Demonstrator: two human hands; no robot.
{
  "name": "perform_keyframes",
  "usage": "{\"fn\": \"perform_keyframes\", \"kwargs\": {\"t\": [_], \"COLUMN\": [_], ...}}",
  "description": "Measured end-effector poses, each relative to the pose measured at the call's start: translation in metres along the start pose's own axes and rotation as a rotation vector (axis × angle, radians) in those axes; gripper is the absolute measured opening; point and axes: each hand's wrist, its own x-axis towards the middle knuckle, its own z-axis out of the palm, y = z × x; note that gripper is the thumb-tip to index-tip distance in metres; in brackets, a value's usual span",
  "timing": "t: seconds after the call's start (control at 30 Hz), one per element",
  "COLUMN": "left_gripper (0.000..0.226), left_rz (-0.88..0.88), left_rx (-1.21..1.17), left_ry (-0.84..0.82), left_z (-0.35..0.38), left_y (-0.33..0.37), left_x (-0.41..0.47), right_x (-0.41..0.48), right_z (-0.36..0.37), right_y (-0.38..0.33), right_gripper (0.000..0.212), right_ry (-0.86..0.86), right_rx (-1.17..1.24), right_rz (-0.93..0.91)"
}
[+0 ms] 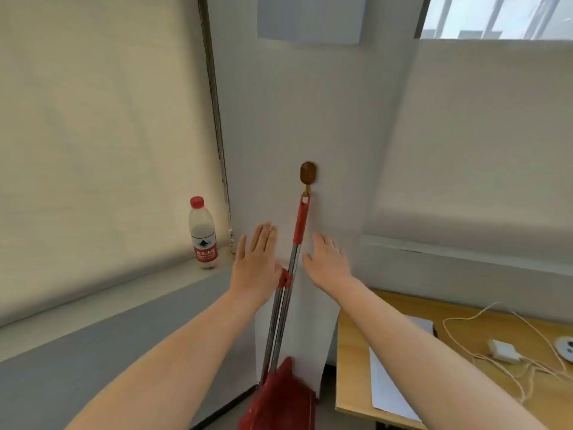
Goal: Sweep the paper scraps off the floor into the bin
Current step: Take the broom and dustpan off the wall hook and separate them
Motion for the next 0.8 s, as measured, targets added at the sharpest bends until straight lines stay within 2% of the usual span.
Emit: {"fn": "perform_keyframes", "kwargs": {"t": [0.07, 0.2, 0.3, 0.53, 0.7, 0.8], "left_gripper": [0.072, 0.077, 0.077, 0.076, 0.078, 0.091], "left_rz": [-0.04, -0.073, -0.112, -0.192, -0.225, -0.21], "left_rx": [0.02, 0.042, 0.06, 0.037, 0.01, 0.061], "left_ry": [-0.095, -0.213, -0.259, -0.3, -0.263, -0.315], "left_z": [0.021, 0.071, 0.098, 0.14, 0.136, 0.13], "left_y": [-0.003, -0.016, -0.029, -0.053, -0.048, -0.051], "left_x": [-0.003, -0.014, -0.021, -0.055, -0.068, -0.085], "right_x": [0.018, 0.056, 0.079, 0.097, 0.092, 0.085], "right_z": [0.012, 0.039, 0.065, 0.116, 0.111, 0.097], "right_y": [0.011, 0.027, 0.042, 0.043, 0.036, 0.028], "right_gripper": [0.05, 0.057, 0.051, 0.007, 0.009, 0.008], "right_ry": [-0.057, -0.178, -0.172, -0.138, -0.082, -0.067], "right_rx": [0.119, 0.333, 0.388, 0.597, 0.683, 0.676], "right_rz": [0.042, 0.105, 0.103, 0.08, 0.117, 0.088]}}
